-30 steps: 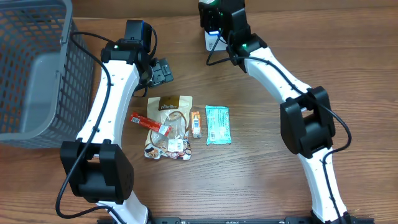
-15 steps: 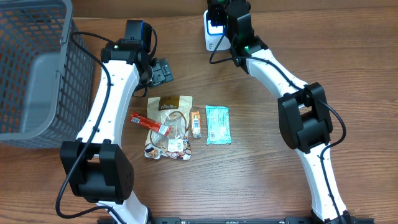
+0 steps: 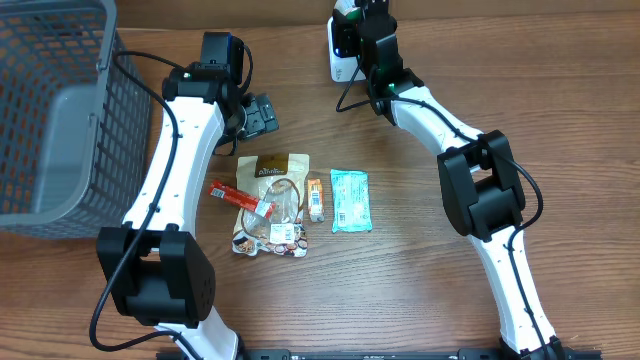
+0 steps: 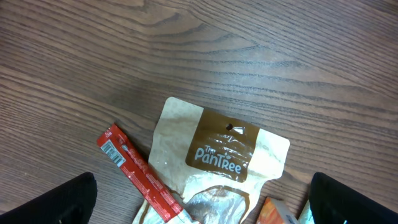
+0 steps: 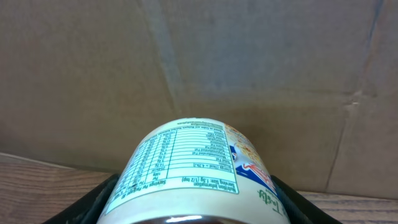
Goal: Scan the item barcode
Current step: 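Hold the jar label in front of the scanner with the right gripper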
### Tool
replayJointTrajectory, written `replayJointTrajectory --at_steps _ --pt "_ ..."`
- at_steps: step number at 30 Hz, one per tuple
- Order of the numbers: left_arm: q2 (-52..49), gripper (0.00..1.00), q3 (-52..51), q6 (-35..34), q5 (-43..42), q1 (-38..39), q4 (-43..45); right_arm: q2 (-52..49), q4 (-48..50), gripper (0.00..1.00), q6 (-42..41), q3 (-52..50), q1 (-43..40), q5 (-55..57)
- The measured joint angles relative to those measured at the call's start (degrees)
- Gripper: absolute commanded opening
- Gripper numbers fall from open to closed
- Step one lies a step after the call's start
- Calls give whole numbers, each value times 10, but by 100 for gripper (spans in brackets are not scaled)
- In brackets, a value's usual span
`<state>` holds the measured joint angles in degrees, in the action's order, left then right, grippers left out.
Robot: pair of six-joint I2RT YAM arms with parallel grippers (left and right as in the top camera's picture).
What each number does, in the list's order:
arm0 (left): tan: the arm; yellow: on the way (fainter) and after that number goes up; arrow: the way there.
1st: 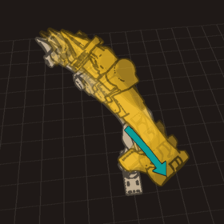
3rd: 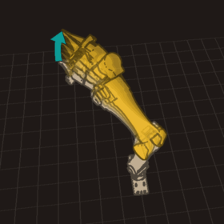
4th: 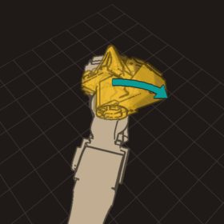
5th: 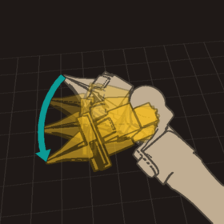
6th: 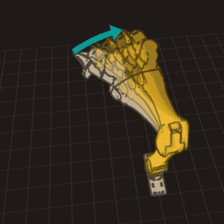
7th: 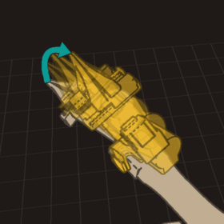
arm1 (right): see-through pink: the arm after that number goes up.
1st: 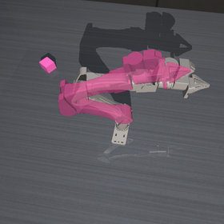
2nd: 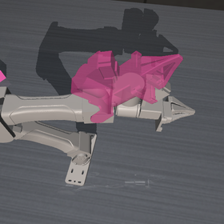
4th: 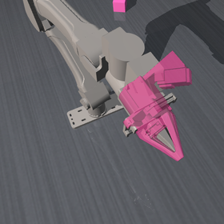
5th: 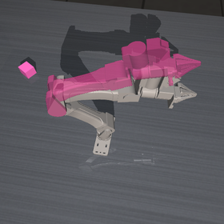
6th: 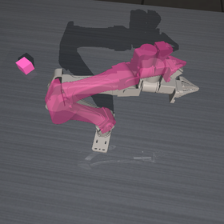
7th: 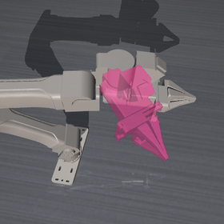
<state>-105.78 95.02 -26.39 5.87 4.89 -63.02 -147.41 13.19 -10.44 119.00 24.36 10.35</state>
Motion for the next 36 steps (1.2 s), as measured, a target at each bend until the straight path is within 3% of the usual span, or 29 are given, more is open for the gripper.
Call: replayJointTrajectory --at_steps 28,36 --pt "0 100 0 0 0 0 0 -16 34 4 0 0 2 41" --pt "0 100 0 0 0 0 0 31 -98 4 0 -4 2 42"
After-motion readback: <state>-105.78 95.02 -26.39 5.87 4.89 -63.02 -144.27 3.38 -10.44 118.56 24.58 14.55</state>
